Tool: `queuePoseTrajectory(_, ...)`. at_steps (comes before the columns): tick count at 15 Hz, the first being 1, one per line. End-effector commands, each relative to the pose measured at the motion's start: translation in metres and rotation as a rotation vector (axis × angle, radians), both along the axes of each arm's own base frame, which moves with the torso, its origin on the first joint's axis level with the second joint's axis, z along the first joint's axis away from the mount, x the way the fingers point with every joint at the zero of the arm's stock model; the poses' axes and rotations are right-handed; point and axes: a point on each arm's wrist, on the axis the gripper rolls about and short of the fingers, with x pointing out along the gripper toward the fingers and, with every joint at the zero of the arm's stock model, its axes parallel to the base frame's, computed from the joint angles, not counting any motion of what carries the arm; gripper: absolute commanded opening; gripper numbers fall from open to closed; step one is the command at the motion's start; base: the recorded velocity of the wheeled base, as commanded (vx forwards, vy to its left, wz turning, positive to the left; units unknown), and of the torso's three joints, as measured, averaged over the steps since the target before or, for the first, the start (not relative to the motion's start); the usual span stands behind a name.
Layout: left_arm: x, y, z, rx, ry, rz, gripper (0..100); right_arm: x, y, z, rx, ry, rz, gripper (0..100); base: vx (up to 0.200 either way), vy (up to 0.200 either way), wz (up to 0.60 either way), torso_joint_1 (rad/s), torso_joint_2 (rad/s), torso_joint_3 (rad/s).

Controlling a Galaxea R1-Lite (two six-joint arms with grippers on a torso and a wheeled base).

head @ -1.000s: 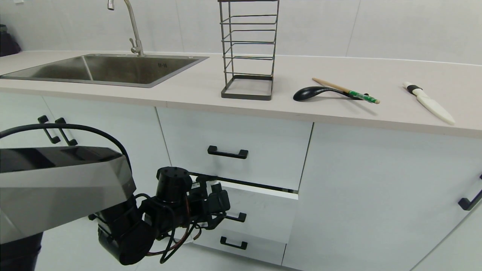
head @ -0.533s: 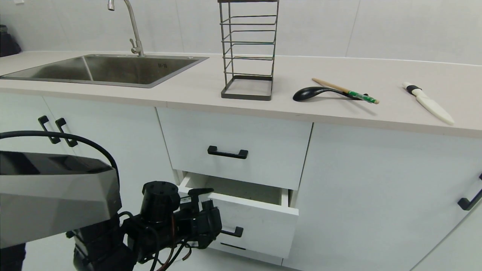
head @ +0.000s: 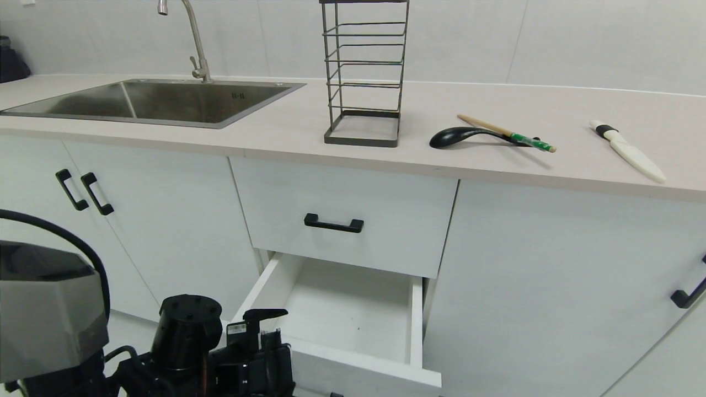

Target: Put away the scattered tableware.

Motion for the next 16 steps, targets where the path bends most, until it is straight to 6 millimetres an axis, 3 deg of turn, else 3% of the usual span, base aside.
queuePoseTrajectory(1, -0.004, -0.004, 0.01, -0.027, -0.045, -0.026, 100, 0.0, 0.0, 0.0, 0.0, 0.002, 0.001, 0, 0.0, 0.0, 0.0, 0.0, 0.0, 0.0)
queuePoseTrajectory(11, -0.007, -0.009, 0.011, -0.033, -0.048, -0.054, 100, 0.0, 0.0, 0.0, 0.0, 0.002, 0.001, 0, 0.0, 0.0, 0.0, 0.0, 0.0, 0.0)
queuePoseTrajectory(13, -0.013, -0.018, 0.016, -0.048, -0.065, -0.102, 100, 0.0, 0.0, 0.0, 0.0, 0.002, 0.001, 0, 0.0, 0.0, 0.0, 0.0, 0.0, 0.0)
queuePoseTrajectory(16, -0.022, -0.056, 0.046, -0.211, -0.127, -0.194, 100, 0.0, 0.0, 0.0, 0.0, 0.002, 0.001, 0, 0.0, 0.0, 0.0, 0.0, 0.0, 0.0)
